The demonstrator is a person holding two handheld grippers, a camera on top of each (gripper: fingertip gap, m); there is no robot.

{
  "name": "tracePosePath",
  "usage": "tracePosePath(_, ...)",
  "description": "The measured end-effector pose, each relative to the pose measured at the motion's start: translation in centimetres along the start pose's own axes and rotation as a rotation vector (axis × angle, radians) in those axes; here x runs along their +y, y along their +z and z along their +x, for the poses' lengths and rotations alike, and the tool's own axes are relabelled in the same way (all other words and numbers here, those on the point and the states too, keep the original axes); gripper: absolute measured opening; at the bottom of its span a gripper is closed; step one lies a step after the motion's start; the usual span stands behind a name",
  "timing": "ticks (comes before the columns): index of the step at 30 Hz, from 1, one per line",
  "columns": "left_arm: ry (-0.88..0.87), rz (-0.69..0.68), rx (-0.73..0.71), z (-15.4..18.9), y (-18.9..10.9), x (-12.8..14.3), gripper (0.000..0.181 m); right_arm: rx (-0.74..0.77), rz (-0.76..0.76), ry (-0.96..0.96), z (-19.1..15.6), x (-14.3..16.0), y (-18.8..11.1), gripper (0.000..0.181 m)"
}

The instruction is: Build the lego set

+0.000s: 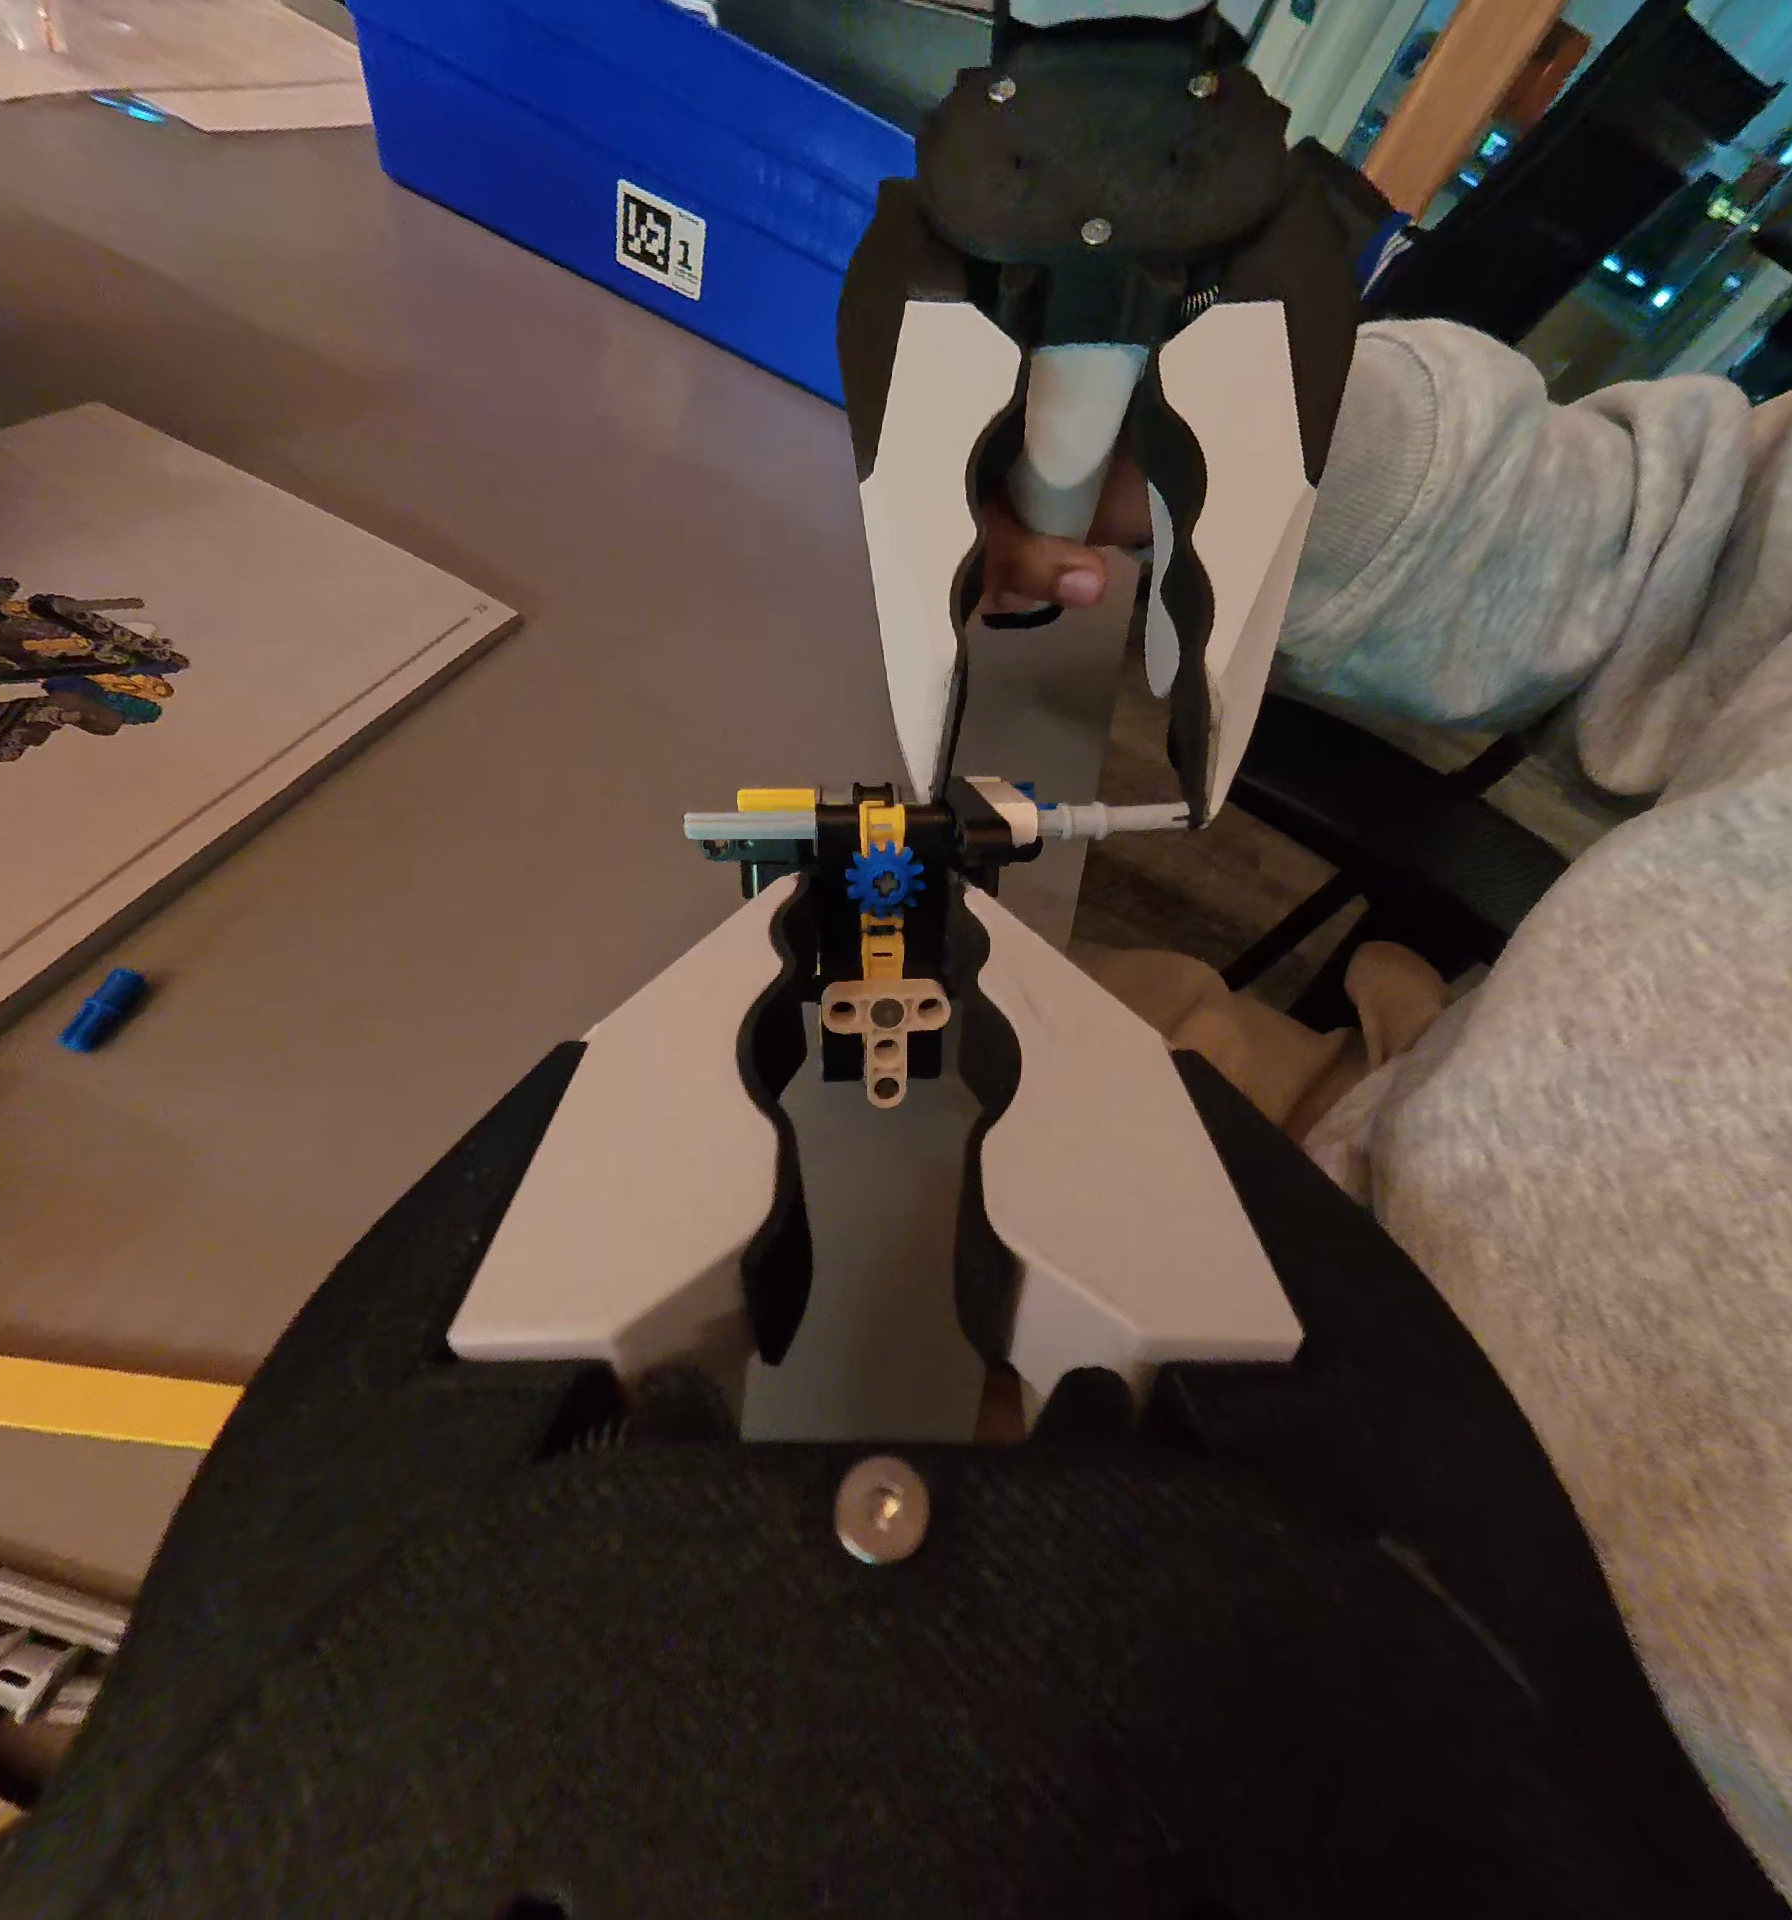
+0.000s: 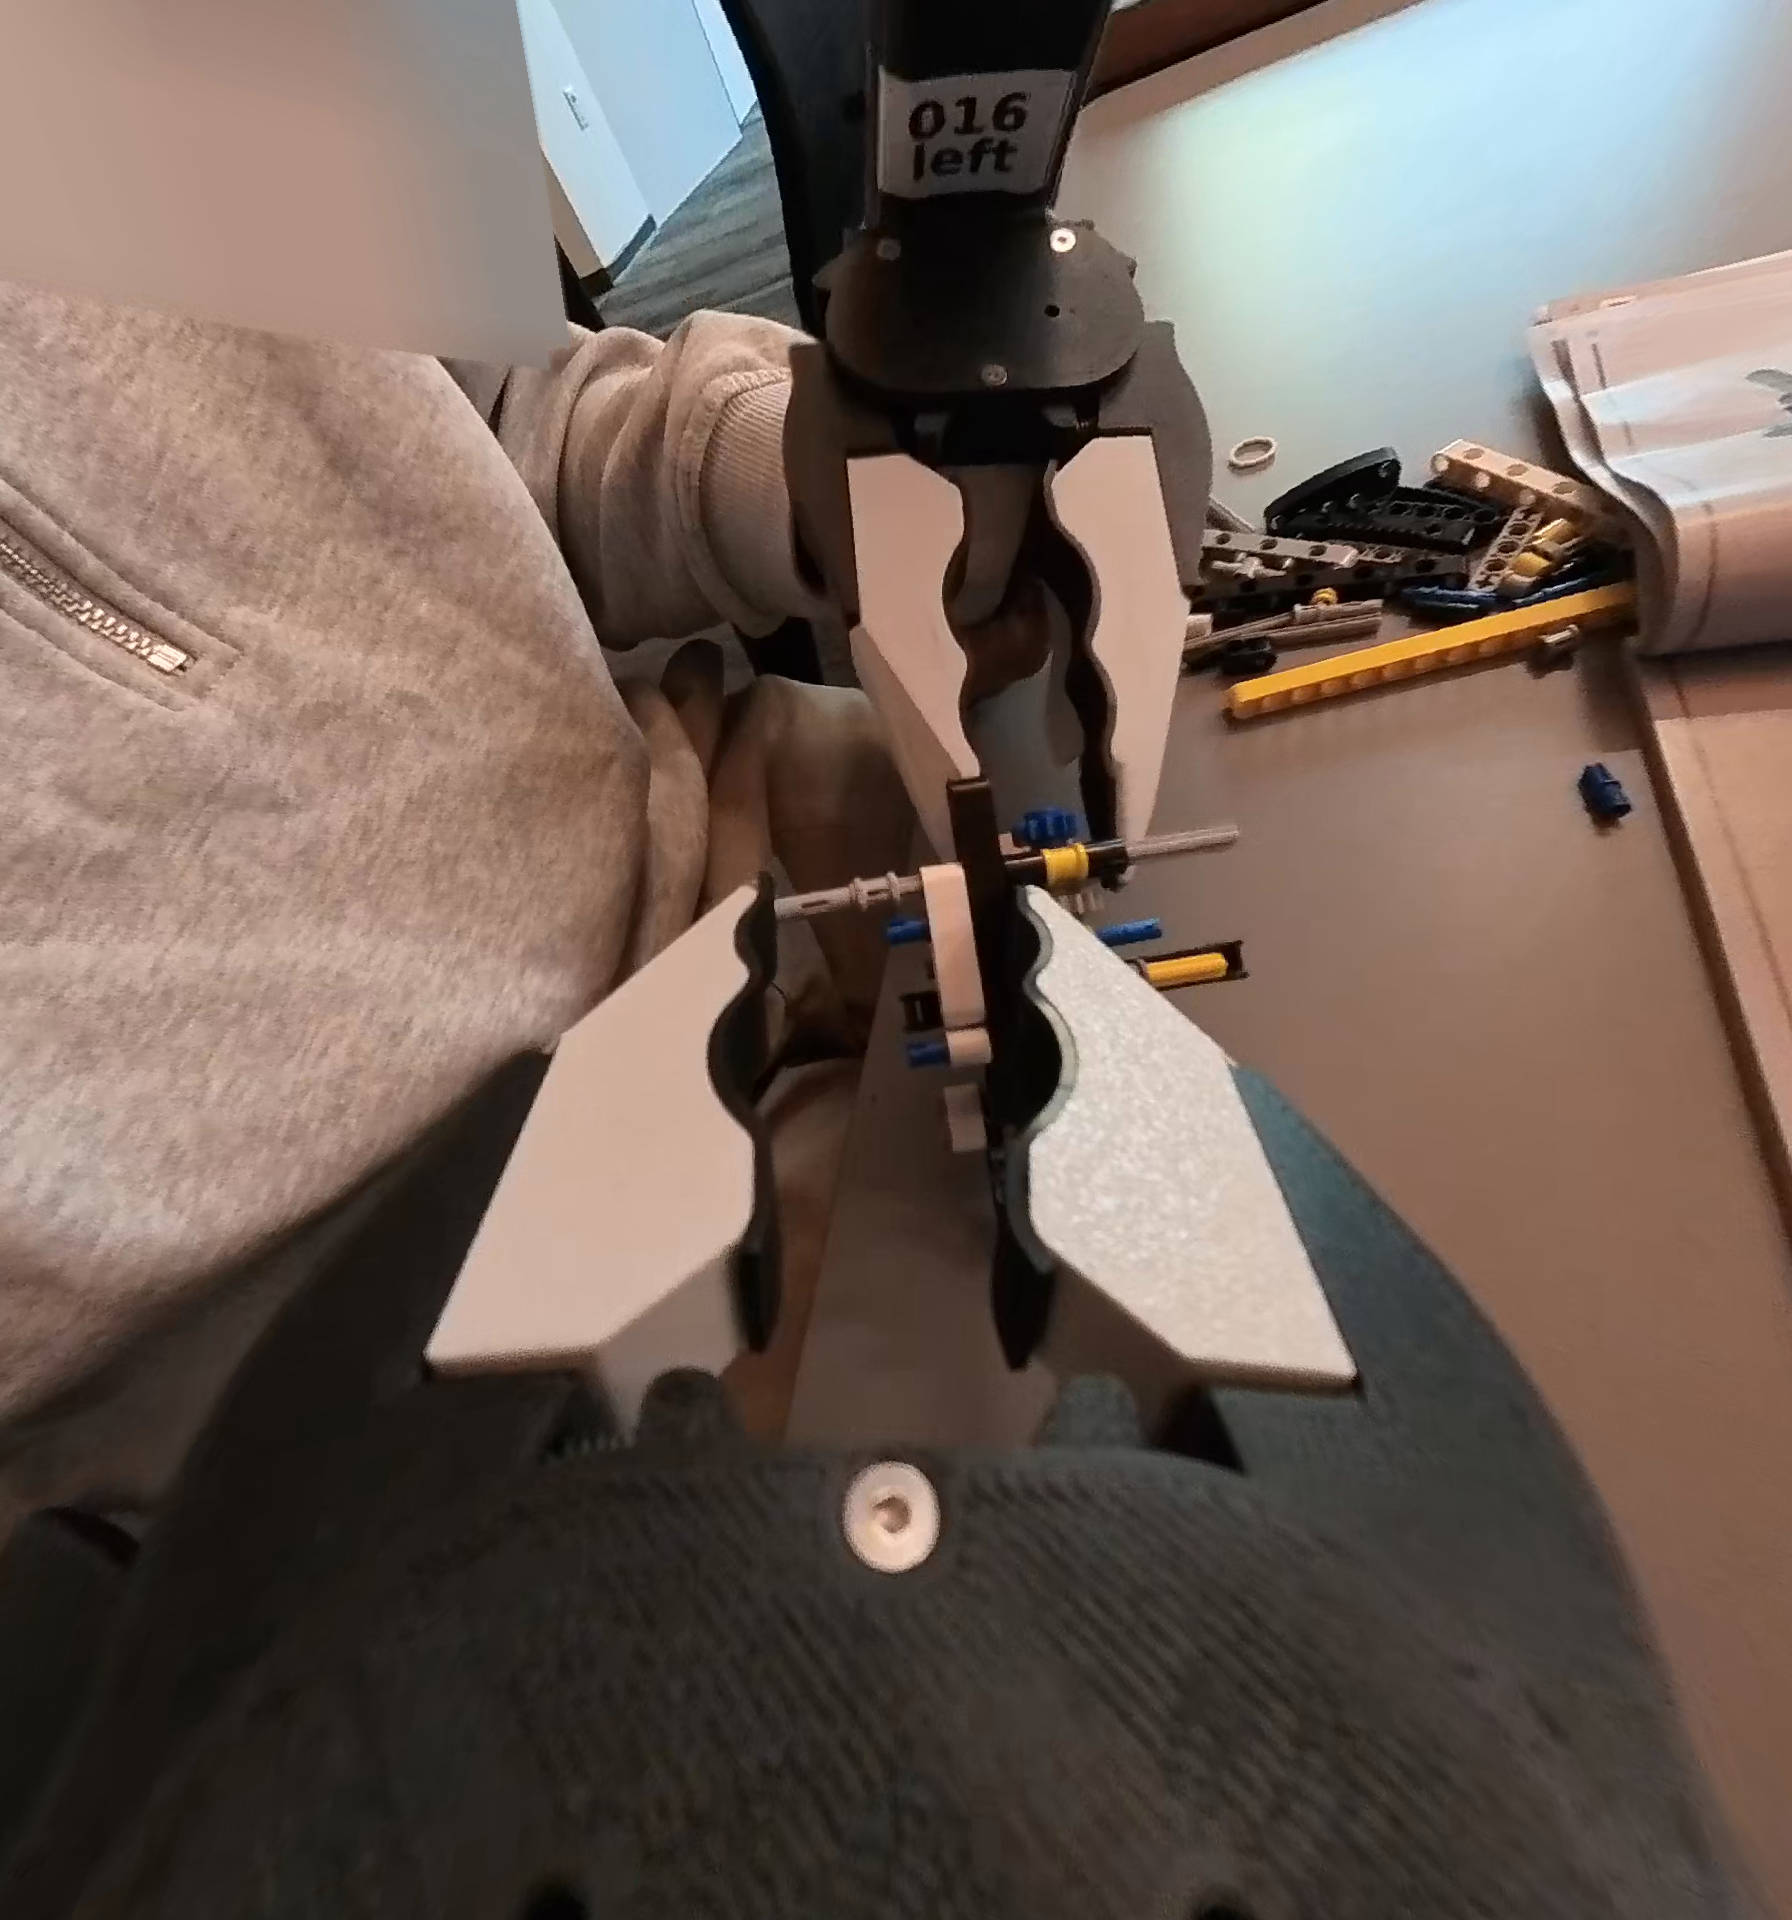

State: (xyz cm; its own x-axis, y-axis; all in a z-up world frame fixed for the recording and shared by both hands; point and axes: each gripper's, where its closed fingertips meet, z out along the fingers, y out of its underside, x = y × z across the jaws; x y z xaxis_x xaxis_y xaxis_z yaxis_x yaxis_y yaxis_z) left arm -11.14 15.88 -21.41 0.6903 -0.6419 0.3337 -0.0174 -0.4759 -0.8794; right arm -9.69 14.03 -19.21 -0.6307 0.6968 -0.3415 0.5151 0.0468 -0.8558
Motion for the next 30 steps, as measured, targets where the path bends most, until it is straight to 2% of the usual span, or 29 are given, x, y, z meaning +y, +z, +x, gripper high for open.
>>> tracePosePath(15, 0.006, -0.011, -0.055, -0.59, 0.06, 0.14, 0.020, 0.119, -0.012, -0.082, 0.41, 0.22, 0.51, 0.043)
tracePosePath(30, 0.006, -0.021, -0.063, -0.70, 0.15, 0.27, 0.020, 0.122, -0.036, -0.078, 0.46, 0.30, 0.54, 0.043)
